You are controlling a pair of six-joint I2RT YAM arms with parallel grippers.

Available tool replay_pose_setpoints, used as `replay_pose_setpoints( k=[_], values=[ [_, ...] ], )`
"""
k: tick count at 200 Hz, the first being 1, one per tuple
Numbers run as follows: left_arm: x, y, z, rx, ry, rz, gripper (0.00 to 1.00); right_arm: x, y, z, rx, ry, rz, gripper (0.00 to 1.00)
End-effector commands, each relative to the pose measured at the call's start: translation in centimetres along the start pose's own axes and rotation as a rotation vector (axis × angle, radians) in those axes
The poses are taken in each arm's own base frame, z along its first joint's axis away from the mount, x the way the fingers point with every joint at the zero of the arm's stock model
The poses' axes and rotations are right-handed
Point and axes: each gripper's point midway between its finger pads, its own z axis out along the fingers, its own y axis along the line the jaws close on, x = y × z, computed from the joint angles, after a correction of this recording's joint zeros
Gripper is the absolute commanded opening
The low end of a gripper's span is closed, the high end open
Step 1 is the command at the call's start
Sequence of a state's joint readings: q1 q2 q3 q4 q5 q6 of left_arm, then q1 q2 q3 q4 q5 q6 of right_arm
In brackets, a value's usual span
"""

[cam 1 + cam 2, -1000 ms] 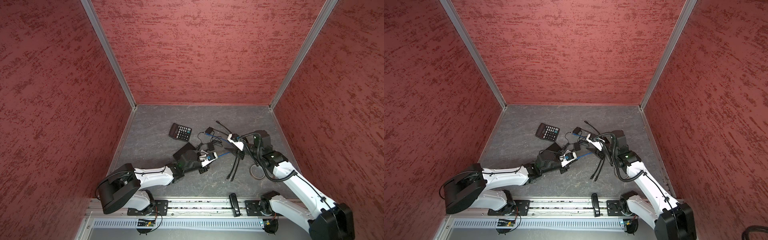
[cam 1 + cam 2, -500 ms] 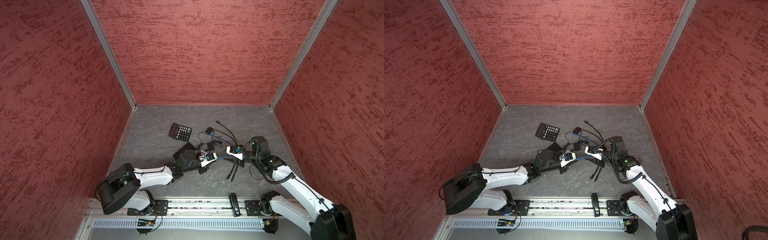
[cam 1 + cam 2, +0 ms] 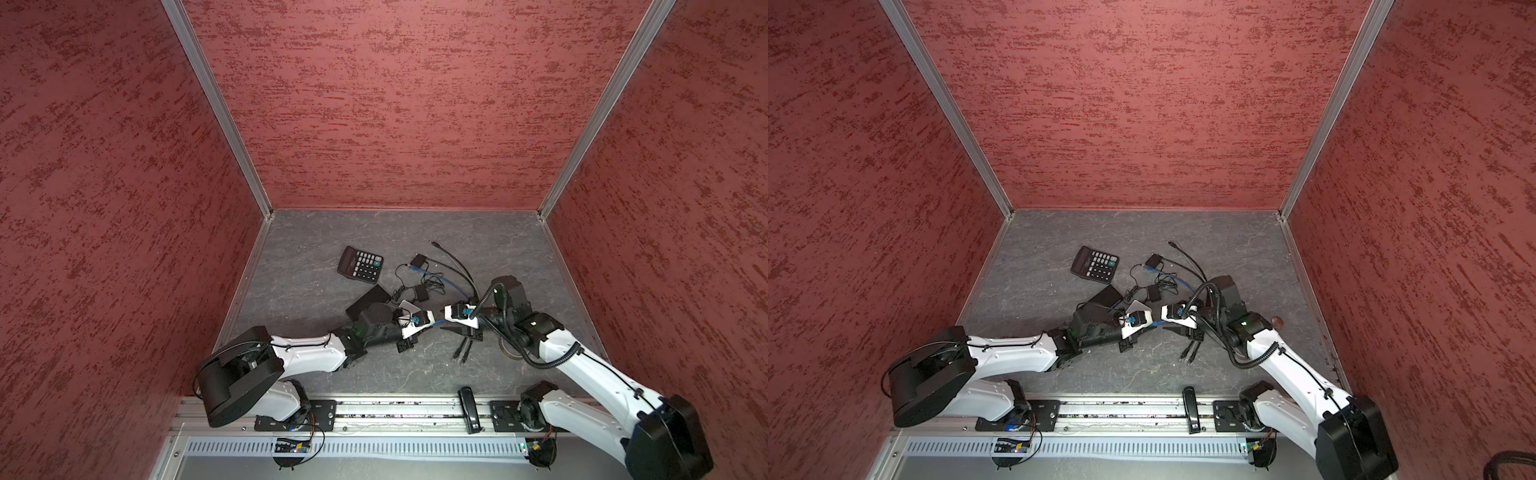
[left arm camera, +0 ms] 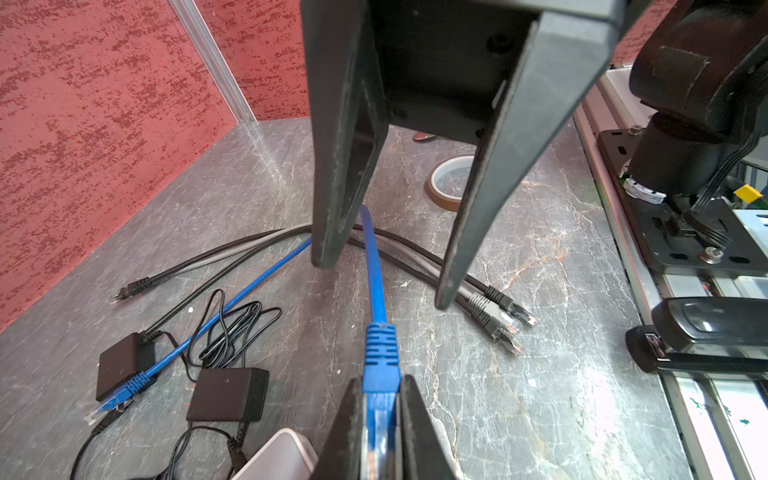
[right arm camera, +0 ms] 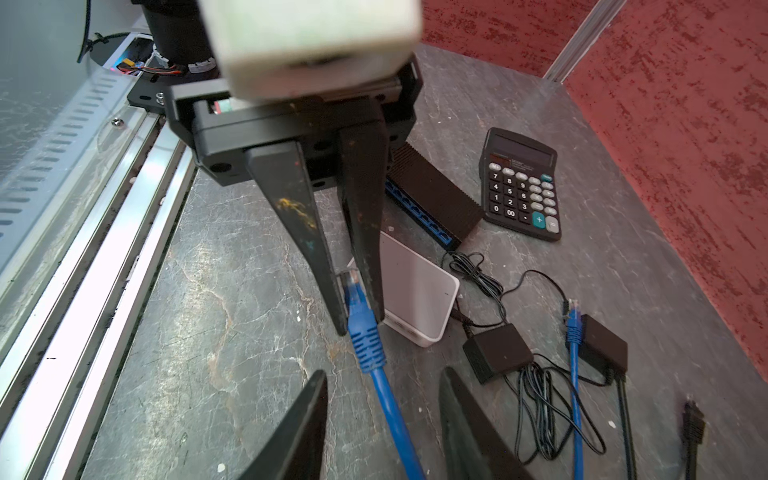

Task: Insert the plug into the switch port
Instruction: 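Carry the blue plug toward the router with the left gripper while the right approaches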

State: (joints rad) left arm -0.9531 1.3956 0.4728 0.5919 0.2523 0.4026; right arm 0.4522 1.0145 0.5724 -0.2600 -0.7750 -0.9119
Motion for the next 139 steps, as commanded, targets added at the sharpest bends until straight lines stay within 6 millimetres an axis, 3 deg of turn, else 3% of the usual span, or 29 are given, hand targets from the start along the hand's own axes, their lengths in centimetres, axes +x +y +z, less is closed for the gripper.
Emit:
replay_pose_setpoints(
  k=[1, 61, 139],
  values=[
    [-0.2, -0.4, 0.1, 0.007, -0.014, 0.034, 0.12, -0.5, 0.8, 0.5, -0.042, -0.021, -0.036, 0.43],
    [-0.4, -1.2, 0.1, 0.012, -0.015, 0.067, 0.11, -0.9, 1.1, 1.2, -0.061, -0.063, -0.030, 0.33],
    [-1.0, -1.0, -0.4, -0.005, -0.026, 0.098, 0.10, 0.0, 2.0, 1.3, -0.089, -0.037, 0.000, 0.29]
  ],
)
